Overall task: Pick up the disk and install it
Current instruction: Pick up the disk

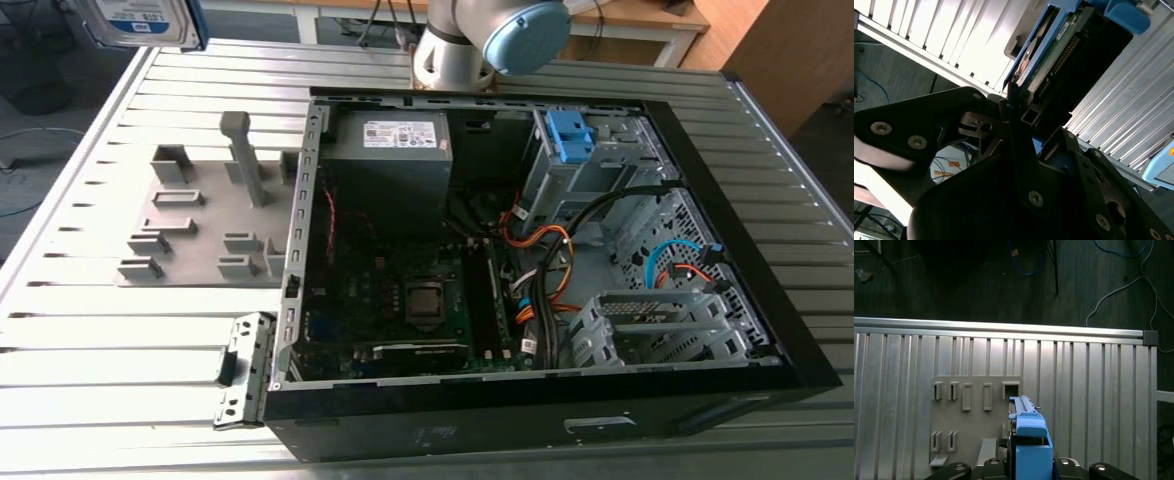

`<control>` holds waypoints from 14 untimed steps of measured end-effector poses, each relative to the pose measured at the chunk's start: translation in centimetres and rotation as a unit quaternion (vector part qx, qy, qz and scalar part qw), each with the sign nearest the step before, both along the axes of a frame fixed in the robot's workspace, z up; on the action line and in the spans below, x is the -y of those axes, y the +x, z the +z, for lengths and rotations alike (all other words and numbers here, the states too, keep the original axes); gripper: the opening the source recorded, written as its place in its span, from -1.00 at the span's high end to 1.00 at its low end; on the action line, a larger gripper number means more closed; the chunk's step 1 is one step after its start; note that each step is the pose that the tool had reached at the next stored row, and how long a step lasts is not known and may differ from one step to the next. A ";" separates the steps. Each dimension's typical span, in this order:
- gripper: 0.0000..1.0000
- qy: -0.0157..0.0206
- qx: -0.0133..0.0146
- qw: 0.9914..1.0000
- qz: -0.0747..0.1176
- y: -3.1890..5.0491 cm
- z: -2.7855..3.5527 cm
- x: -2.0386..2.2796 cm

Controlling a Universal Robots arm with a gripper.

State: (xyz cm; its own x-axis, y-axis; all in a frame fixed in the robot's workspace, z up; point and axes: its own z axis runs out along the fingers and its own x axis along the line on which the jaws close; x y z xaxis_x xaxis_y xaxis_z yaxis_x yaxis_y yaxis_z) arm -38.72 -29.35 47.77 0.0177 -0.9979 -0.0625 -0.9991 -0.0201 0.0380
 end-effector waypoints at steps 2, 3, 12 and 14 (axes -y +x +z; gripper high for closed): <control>0.27 0.000 0.000 1.000 0.000 0.00 0.12 0.00; 0.27 0.000 0.000 1.000 0.000 0.00 0.18 0.00; 0.27 0.000 0.000 1.000 0.000 0.00 0.75 0.00; 0.27 0.000 0.000 1.000 0.000 0.00 0.87 0.00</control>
